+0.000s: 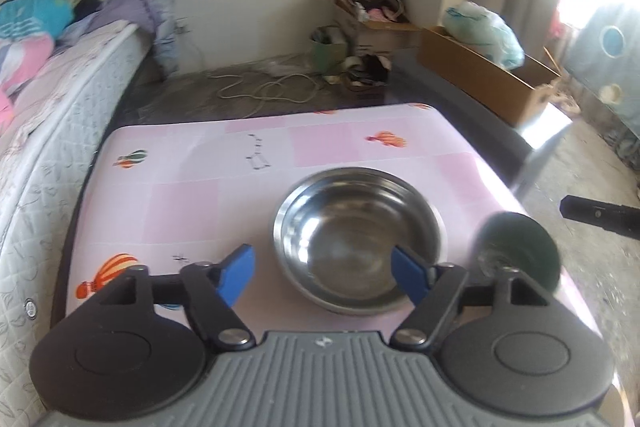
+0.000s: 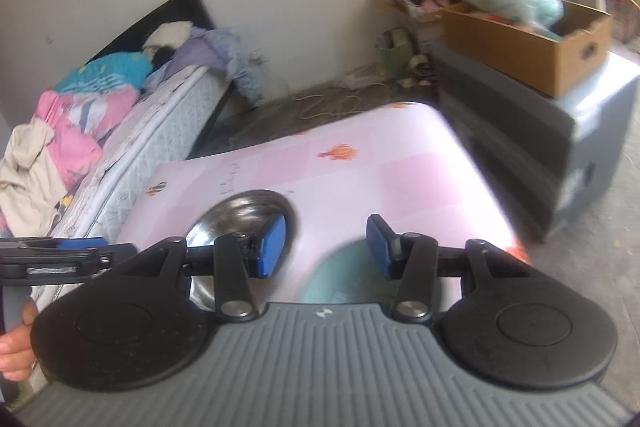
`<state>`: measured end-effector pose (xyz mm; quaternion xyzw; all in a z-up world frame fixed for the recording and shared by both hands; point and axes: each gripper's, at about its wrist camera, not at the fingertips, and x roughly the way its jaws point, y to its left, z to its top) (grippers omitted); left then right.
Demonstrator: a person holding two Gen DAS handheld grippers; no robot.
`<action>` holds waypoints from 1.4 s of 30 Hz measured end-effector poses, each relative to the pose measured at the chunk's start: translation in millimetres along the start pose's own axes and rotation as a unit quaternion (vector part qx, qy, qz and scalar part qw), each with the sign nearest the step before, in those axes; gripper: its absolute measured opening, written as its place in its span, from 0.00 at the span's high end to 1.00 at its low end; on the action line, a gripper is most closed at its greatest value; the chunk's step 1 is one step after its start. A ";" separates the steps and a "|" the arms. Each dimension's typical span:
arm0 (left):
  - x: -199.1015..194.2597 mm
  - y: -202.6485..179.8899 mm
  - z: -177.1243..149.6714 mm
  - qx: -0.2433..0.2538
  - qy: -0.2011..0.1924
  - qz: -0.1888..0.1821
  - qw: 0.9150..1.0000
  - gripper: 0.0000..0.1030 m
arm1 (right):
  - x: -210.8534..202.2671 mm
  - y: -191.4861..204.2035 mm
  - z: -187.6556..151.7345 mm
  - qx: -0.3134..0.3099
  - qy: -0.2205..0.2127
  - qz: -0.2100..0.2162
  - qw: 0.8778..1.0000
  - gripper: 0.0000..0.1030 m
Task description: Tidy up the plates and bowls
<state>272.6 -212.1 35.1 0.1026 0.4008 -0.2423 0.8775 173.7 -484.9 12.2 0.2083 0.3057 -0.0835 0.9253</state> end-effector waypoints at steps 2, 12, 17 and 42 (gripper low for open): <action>1.1 -15.1 -0.8 0.011 0.005 -0.012 1.000 0.24 | -12.0 -18.6 -3.7 0.017 0.004 -0.009 1.000 0.57; 35.7 -79.6 -9.3 0.031 0.052 -0.082 0.995 0.29 | -25.7 -73.9 -32.0 0.079 0.028 -0.001 0.996 0.57; 58.5 -99.5 -7.9 0.022 0.085 -0.089 0.992 0.42 | -5.9 -76.4 -35.5 0.079 0.041 -0.004 0.996 0.57; 105.2 -130.9 -1.9 0.007 0.132 -0.036 0.991 0.88 | 49.6 -92.7 -42.3 0.100 0.066 0.013 0.993 0.89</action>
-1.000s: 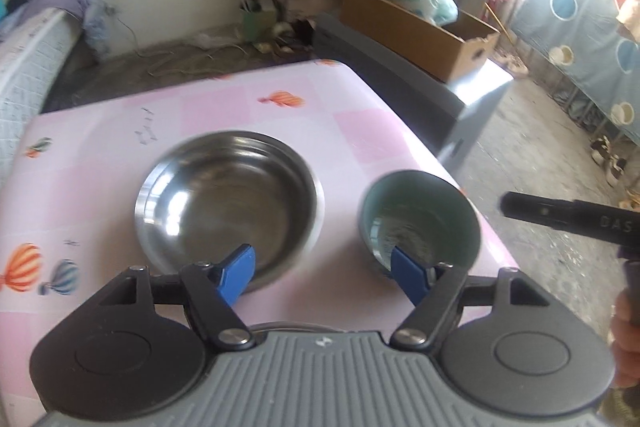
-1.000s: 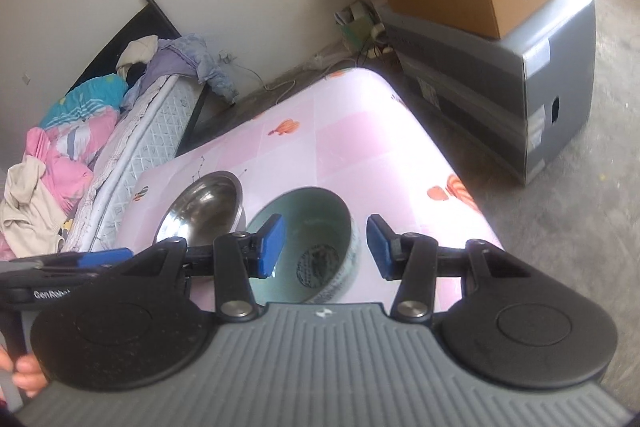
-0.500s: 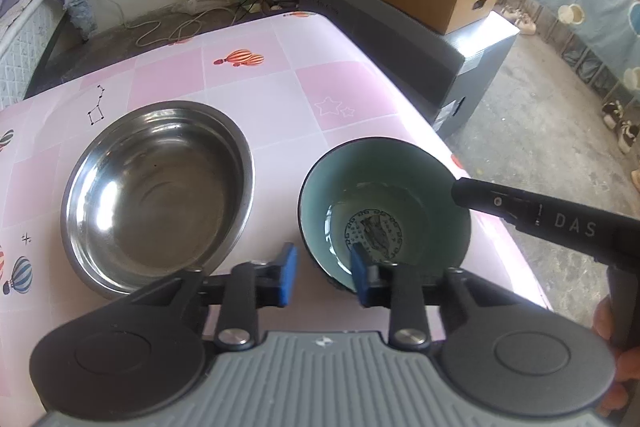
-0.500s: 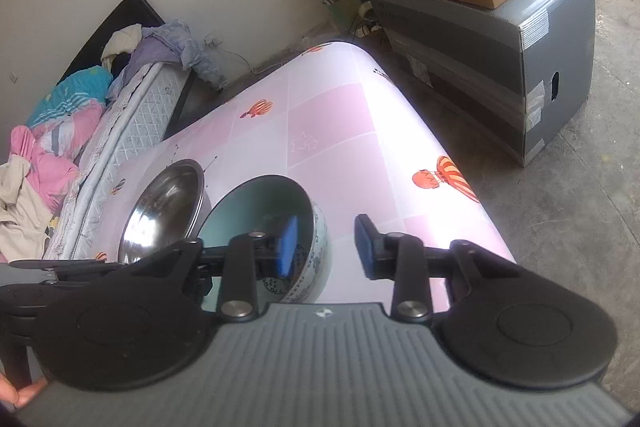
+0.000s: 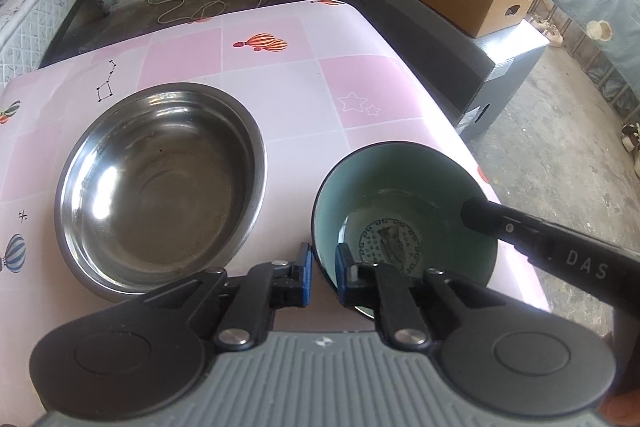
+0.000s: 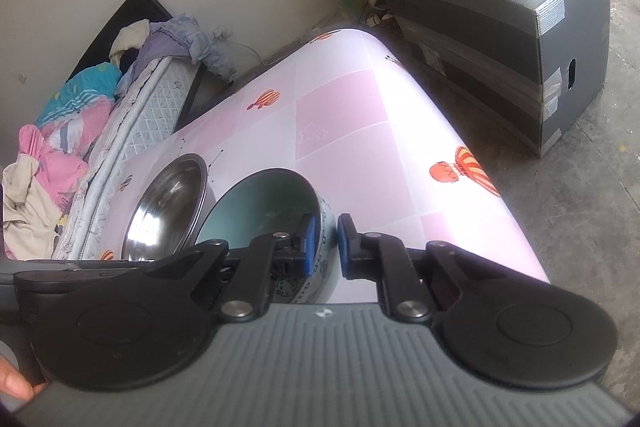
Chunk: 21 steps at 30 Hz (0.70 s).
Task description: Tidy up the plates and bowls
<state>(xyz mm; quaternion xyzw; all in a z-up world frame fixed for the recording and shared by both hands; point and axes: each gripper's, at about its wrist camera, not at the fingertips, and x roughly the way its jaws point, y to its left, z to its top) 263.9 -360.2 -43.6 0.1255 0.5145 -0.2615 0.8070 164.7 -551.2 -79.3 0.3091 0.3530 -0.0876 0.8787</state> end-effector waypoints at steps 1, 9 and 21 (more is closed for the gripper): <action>-1.0 0.3 -0.4 0.000 0.001 -0.001 1.000 0.88 | -0.1 -0.1 -0.3 0.002 0.001 0.001 1.000 0.89; -4.7 5.8 -6.3 -0.003 0.006 -0.005 1.000 0.88 | -2.1 1.7 -4.8 -0.008 0.013 0.010 1.000 0.89; 7.8 -0.4 -6.7 -0.007 0.006 0.015 1.000 0.89 | 5.3 4.0 -5.2 -0.014 0.015 0.001 1.000 0.88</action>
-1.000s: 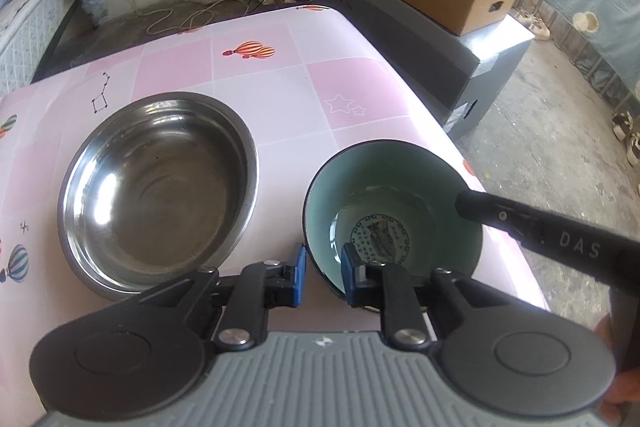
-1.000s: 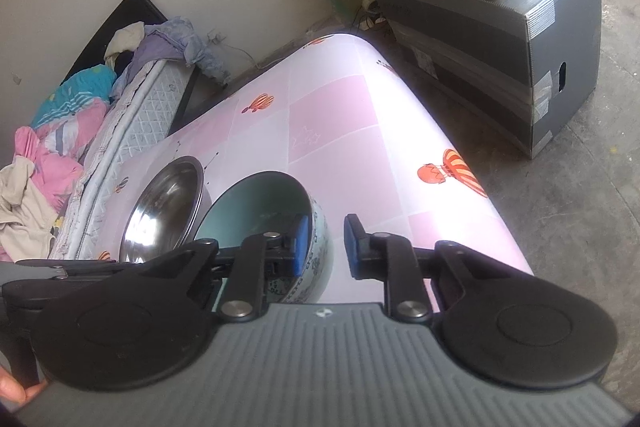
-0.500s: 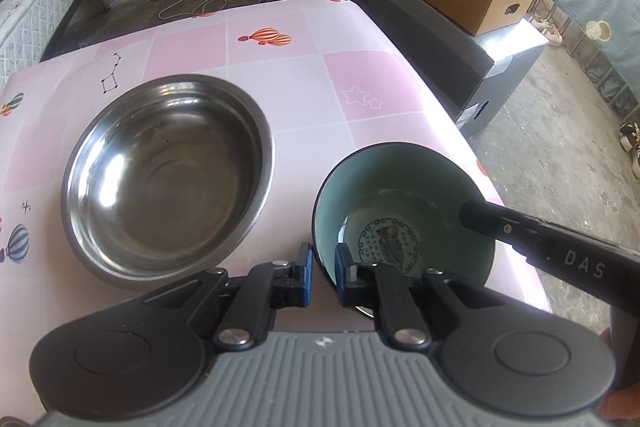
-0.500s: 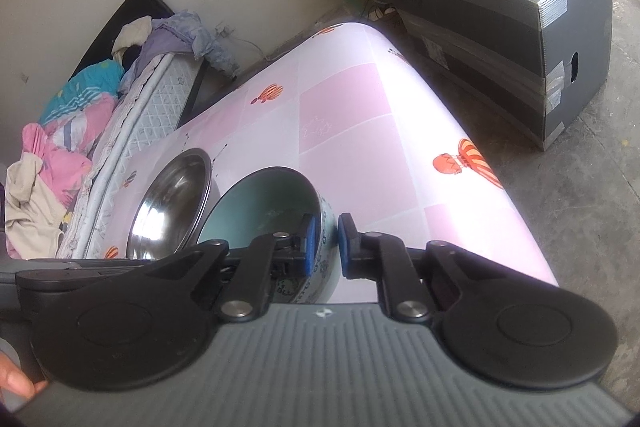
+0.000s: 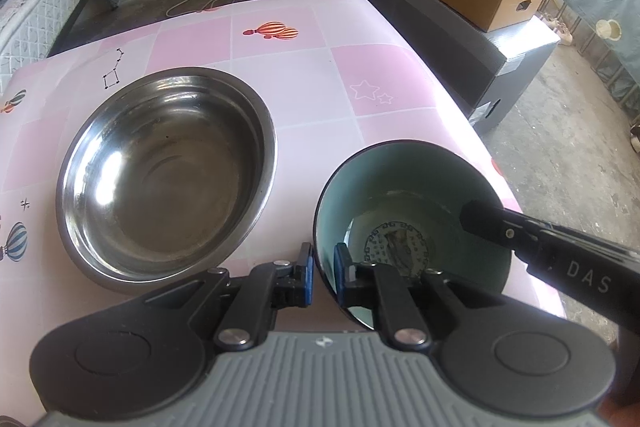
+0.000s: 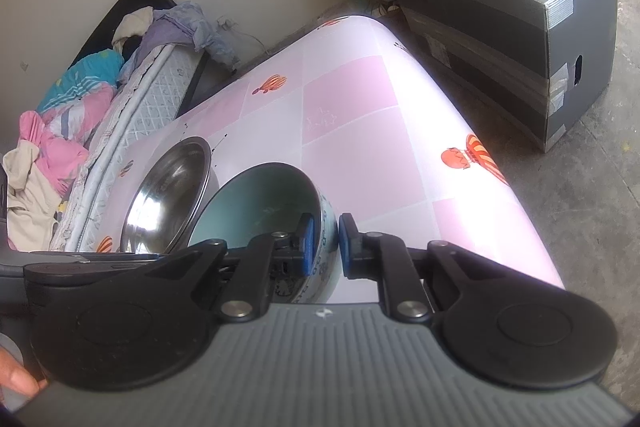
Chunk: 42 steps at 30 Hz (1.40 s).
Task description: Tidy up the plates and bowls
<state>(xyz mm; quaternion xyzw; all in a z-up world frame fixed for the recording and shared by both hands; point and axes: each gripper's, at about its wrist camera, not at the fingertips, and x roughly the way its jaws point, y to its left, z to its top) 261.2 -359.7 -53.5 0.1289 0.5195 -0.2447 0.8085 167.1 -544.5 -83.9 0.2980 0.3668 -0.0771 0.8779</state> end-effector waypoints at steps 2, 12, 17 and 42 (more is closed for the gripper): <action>-1.0 -0.5 0.1 -0.001 0.001 0.001 1.000 0.89 | 0.1 2.8 0.0 -0.006 0.000 -0.006 1.000 0.89; -5.1 1.2 0.0 -0.003 -0.001 -0.002 1.000 0.89 | 0.6 6.5 2.1 -0.010 0.002 -0.014 1.000 0.90; -9.8 2.5 0.8 -0.007 -0.005 -0.005 1.000 0.89 | -0.8 6.6 3.3 -0.011 0.003 -0.015 1.000 0.90; 17.6 3.8 0.1 -0.028 0.037 -0.032 0.998 0.83 | 14.0 -6.6 -6.0 0.022 0.039 0.008 0.999 0.78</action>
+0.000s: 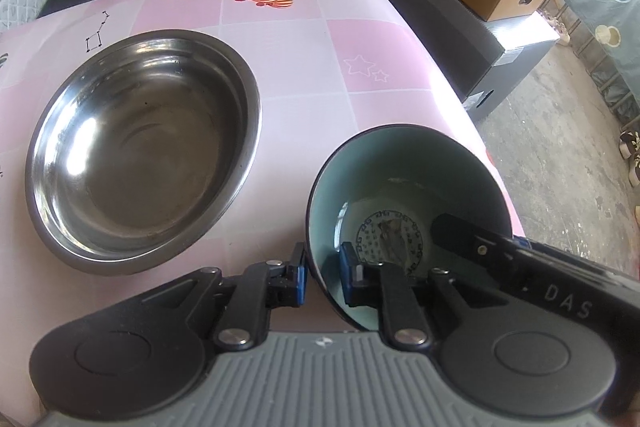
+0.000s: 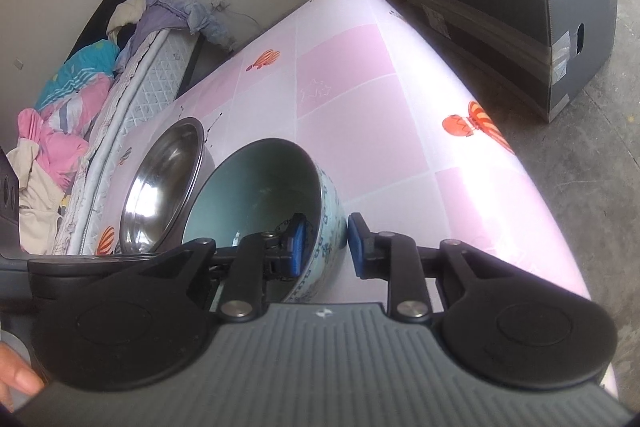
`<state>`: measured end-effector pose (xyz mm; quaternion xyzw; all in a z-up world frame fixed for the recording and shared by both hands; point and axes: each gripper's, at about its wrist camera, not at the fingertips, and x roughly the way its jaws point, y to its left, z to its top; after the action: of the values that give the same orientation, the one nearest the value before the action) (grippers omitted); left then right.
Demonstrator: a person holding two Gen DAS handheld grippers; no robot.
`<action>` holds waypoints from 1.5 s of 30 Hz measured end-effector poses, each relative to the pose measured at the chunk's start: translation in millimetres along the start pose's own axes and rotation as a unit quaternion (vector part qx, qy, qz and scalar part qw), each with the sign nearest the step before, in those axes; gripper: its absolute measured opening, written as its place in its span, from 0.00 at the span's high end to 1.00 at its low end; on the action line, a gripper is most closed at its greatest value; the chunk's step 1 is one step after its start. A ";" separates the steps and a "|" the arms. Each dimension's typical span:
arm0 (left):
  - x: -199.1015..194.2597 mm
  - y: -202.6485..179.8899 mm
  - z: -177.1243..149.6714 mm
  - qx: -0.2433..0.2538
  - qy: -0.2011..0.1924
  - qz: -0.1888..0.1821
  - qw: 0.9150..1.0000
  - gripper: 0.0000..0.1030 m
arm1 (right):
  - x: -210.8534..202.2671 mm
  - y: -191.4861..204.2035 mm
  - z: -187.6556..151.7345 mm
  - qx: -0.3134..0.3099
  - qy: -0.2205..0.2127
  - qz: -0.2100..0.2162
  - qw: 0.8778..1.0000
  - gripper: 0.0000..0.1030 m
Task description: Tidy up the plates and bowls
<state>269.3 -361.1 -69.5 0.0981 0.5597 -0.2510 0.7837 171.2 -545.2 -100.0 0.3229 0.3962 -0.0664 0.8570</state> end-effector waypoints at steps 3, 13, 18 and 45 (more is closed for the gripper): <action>-0.8 -1.1 -0.4 0.001 -0.003 0.003 1.000 0.83 | 3.1 4.4 -3.3 -0.013 -0.002 -0.009 1.000 0.79; -10.2 -3.5 1.7 0.003 -0.011 0.006 1.000 0.83 | 5.7 12.3 -3.1 -0.035 -0.007 -0.030 0.999 0.82; -18.0 -4.5 3.5 0.005 -0.019 0.004 1.000 0.83 | 4.7 12.9 -2.5 -0.035 -0.009 -0.029 0.999 0.82; -93.3 83.2 16.5 -0.075 -0.088 0.015 0.993 0.83 | -4.0 116.5 30.7 -0.110 -0.020 0.016 0.994 0.82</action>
<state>301.8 -270.7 12.2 0.0245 0.5039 -0.2044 0.8389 231.1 -473.2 -24.1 0.2313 0.3783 -0.0147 0.8962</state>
